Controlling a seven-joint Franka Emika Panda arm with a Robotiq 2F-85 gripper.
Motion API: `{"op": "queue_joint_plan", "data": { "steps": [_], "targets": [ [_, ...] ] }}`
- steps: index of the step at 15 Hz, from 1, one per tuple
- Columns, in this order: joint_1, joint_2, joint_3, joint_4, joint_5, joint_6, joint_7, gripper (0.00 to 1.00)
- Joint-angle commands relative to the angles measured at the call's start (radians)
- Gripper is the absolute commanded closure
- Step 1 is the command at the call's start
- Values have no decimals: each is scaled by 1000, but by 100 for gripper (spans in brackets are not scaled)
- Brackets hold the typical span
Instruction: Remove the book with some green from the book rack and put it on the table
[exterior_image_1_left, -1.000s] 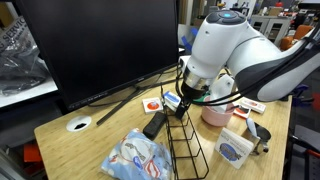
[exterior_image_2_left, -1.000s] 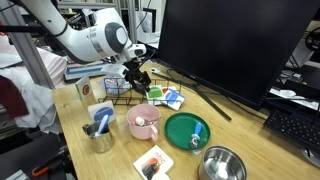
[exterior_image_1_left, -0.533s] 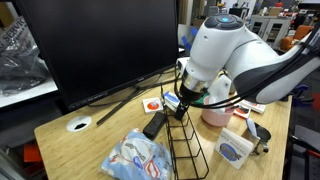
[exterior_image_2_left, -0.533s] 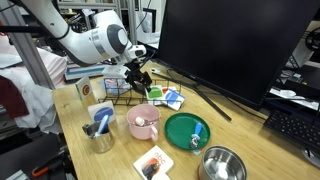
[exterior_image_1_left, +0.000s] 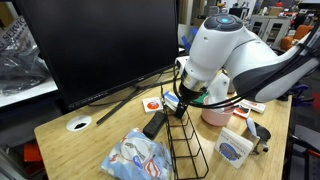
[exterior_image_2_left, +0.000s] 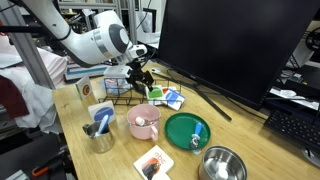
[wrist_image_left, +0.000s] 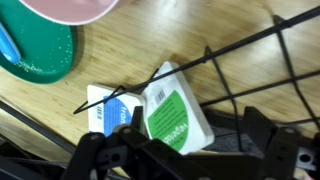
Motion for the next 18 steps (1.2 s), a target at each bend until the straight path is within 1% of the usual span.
{"op": "queue_joint_plan", "data": {
  "steps": [1, 3, 4, 5, 6, 7, 10, 11, 12, 14, 17, 18],
  "targets": [
    [15, 170, -82, 142, -121, 41, 53, 3],
    [5, 265, -110, 218, -125, 57, 47, 4],
    [9, 297, -119, 246, -123, 59, 50, 9],
    [16, 320, -123, 273, -119, 55, 55, 26],
    [22, 333, -126, 299, -120, 55, 60, 35],
    [-4, 340, -115, 318, -101, 61, 28, 42],
    [5, 349, -121, 350, -108, 64, 38, 63],
    [2, 349, -119, 356, -107, 63, 35, 69],
    [-3, 350, -117, 360, -103, 63, 29, 70],
    [1, 338, -119, 355, -106, 60, 33, 80],
    [12, 311, -125, 332, -114, 54, 46, 97],
    [17, 302, -128, 324, -118, 53, 52, 100]
  ]
}}
